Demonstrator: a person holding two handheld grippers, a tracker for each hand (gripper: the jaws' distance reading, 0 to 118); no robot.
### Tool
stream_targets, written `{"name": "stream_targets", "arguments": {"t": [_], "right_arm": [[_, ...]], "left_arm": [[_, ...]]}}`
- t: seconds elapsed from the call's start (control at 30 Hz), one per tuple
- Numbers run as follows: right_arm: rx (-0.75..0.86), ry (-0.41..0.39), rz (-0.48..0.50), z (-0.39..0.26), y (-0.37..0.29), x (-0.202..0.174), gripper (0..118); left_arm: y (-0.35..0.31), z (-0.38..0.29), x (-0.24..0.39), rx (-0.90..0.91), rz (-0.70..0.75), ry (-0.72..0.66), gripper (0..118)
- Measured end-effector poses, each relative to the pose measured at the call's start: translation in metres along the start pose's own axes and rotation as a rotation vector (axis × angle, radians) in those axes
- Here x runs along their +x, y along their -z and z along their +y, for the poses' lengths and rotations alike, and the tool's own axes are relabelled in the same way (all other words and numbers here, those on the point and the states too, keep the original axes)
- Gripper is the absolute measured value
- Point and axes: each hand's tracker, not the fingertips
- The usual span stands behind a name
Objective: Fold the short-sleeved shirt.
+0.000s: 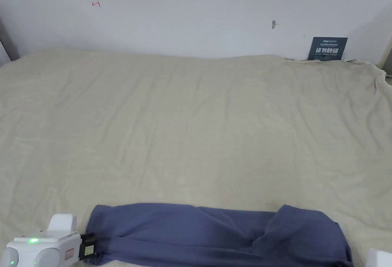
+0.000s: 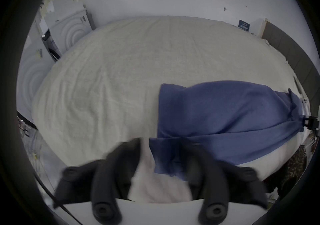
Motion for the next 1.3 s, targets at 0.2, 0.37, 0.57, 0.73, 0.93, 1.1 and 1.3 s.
{"name": "stream_targets", "arguments": {"t": [0.2,0.37,0.57,0.73,0.93,1.1,1.3], "right_arm": [[0.236,-0.043,0.027,0.04,-0.065,-0.041,87],[0.446,-0.116,0.029,0.075,-0.11,-0.077,87],[0.634,-0.22,-0.071,0.09,-0.129,-0.112,87],[0.689,-0.217,-0.085,0.089,-0.129,-0.122,40],[0.705,-0.209,-0.068,0.09,-0.126,-0.122,0],[0.693,-0.208,-0.069,0.09,-0.123,-0.12,0],[0.675,-0.216,-0.08,0.093,-0.12,-0.115,0]], "left_arm": [[-0.059,0.038,-0.001,0.228,-0.106,-0.108,116],[-0.105,0.066,0.015,0.432,-0.101,-0.092,116],[-0.127,0.075,0.039,0.596,-0.07,-0.033,99],[-0.131,0.069,0.051,0.662,-0.075,-0.023,29],[-0.124,0.071,0.049,0.586,-0.157,-0.027,0],[-0.111,0.075,0.039,0.485,-0.209,-0.055,0],[-0.077,0.09,0.004,0.281,-0.362,-0.145,0]]}}
